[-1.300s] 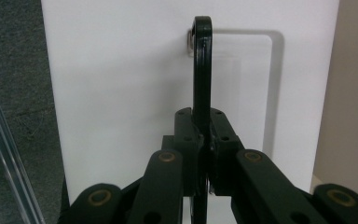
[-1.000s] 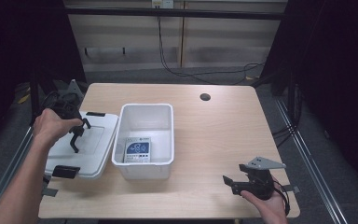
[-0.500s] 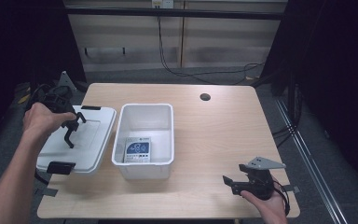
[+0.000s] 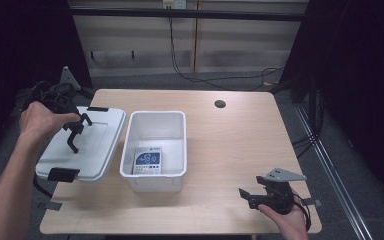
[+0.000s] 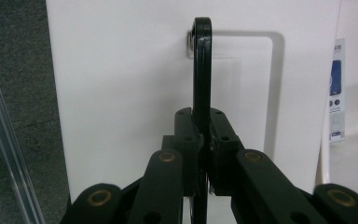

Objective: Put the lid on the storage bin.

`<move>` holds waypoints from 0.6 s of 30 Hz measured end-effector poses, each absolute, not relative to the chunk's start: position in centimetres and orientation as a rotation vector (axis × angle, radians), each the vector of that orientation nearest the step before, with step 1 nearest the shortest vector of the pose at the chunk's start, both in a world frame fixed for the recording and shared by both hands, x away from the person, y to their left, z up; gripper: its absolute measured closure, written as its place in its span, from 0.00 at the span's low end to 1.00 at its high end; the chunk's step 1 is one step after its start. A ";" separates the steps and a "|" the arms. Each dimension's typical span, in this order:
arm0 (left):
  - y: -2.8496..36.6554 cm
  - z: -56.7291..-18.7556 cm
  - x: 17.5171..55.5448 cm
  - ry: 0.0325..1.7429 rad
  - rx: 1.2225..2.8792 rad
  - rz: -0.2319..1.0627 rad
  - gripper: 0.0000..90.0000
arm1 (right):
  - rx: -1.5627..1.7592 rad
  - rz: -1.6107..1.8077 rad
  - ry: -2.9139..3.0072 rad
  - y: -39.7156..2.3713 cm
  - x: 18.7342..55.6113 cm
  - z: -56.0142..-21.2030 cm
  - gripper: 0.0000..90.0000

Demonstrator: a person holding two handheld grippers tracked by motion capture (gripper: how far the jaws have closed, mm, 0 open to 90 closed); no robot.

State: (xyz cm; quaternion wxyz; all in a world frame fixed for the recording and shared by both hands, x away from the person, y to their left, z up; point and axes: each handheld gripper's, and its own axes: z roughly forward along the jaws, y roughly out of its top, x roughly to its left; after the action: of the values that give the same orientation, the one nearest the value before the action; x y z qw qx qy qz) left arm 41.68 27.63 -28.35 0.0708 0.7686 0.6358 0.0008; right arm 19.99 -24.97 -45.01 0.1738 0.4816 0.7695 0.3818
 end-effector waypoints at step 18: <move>22.1 -26.1 41.6 1.769 2.382 -0.018 0.94 | 1.362 1.080 2.181 -24.9 19.9 -45.0 0.24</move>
State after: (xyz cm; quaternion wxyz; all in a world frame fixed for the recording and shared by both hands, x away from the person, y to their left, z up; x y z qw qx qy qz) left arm 41.58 22.15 -26.09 0.0871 0.7997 0.5940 -0.0060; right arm 19.93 -24.94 -44.96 0.1753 0.4808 0.7699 0.3813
